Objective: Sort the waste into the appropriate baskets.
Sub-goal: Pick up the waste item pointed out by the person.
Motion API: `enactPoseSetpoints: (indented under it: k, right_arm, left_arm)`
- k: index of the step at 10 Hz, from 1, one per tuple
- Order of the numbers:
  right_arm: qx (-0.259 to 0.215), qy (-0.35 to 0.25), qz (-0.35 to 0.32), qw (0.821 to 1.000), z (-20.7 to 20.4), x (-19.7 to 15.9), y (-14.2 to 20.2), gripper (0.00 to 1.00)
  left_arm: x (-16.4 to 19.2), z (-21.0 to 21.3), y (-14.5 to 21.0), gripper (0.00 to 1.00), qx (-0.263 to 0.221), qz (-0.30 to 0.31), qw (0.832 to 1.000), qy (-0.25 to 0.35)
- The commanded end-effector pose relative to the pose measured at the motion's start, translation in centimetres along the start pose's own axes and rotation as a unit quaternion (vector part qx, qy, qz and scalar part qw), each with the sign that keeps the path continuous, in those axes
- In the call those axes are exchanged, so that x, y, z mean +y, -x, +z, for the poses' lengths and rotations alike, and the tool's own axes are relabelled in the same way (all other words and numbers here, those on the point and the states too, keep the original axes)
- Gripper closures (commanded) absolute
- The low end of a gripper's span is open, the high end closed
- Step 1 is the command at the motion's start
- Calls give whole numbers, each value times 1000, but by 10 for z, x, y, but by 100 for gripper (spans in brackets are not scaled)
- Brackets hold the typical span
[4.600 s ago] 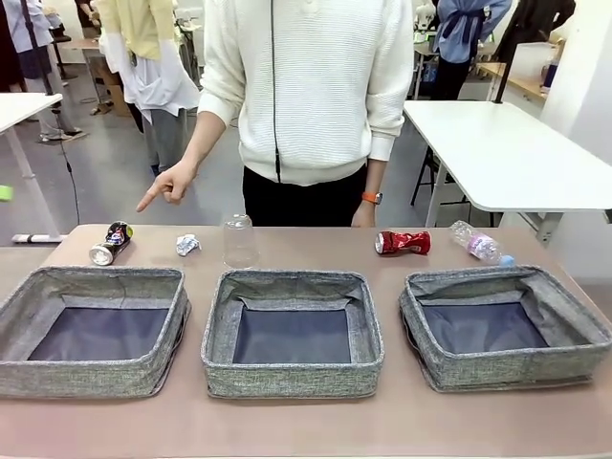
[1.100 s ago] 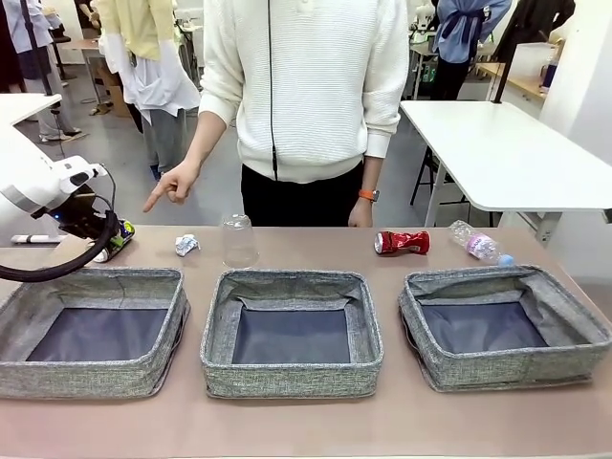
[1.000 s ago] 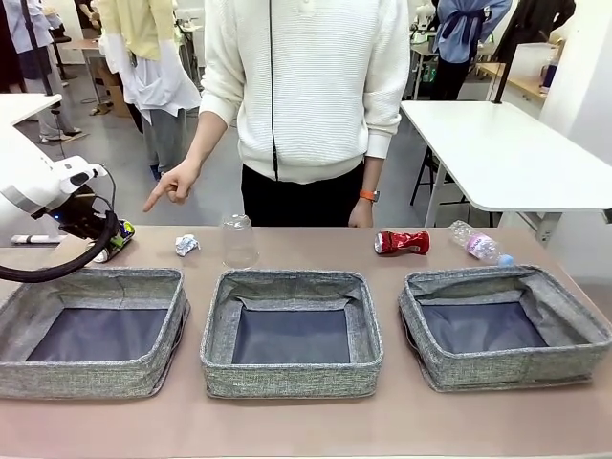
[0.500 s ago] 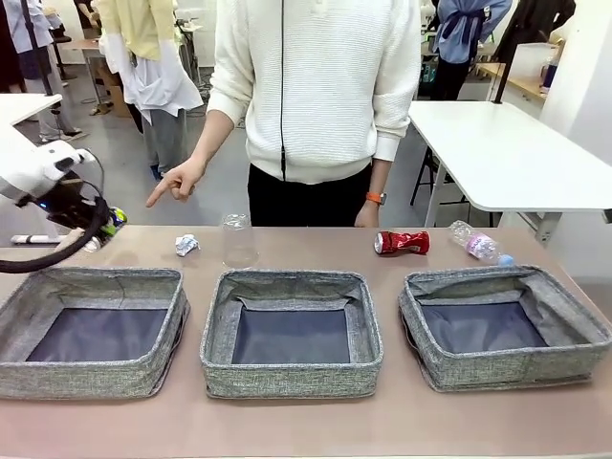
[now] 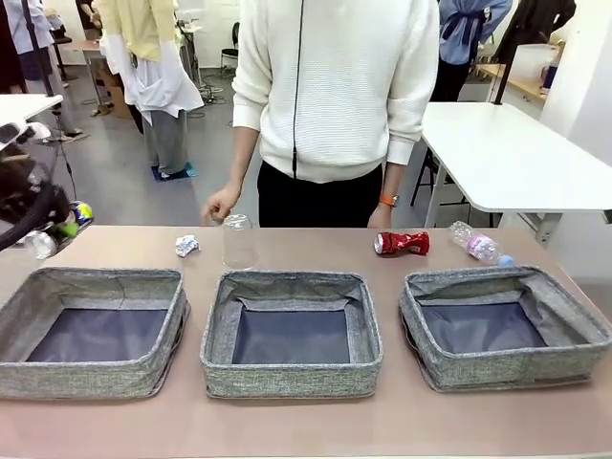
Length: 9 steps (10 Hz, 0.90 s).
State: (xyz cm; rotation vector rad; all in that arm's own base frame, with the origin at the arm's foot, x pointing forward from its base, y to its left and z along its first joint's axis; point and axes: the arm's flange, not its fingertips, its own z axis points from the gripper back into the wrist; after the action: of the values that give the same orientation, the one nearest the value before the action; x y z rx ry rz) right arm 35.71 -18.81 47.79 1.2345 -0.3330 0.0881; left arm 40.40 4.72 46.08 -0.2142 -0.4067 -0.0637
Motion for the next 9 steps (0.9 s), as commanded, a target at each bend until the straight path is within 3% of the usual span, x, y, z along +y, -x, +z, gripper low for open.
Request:
enactPoseSetpoints:
  k: [1, 2, 5, 6, 7, 9]
  right_arm:
    - [0, -4, 13, 1000, 0, 0, 1, 0]
    - [0, -4, 13, 1000, 0, 0, 1, 0]
    - [0, -4, 13, 1000, 0, 0, 1, 0]
    - [0, -4, 13, 1000, 0, 0, 1, 0]
    - [0, -4, 13, 1000, 0, 0, 1, 0]
    - [0, -4, 13, 1000, 0, 0, 1, 0]
  left_arm:
    - [-10, 8, 42, 100, -54, -2, 999, 0]
    - [0, 0, 0, 77, 0, 0, 1000, 0]
    - [0, 0, 0, 77, 0, 0, 1000, 0]
    - [-4, 2, 17, 71, -14, -10, 1000, 1]
    - [-38, 13, 9, 71, -60, -19, 998, 21]
    - [-145, 76, -19, 71, -105, 14, 994, 37]
